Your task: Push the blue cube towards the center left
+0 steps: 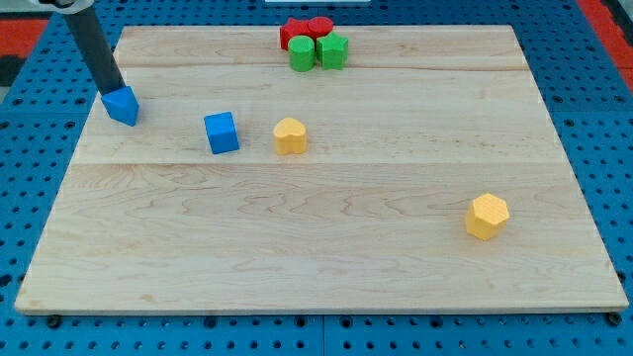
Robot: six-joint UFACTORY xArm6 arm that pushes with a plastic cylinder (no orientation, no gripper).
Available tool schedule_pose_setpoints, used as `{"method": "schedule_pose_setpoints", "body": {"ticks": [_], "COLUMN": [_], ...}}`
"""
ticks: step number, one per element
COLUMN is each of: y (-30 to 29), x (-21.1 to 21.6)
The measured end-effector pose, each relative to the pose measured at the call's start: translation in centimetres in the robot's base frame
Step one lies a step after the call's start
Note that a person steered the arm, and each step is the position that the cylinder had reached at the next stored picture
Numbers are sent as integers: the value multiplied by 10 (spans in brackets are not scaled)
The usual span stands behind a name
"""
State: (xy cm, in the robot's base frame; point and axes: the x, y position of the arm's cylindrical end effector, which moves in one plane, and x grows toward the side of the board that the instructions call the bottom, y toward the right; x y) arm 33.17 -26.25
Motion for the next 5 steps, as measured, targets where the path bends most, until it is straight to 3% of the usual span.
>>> {"method": "schedule_pose_setpoints", "body": {"ticks": [1,2,3,4,5], "y": [53,144,177,175,162], "x": [-20,-20,23,58,66]}}
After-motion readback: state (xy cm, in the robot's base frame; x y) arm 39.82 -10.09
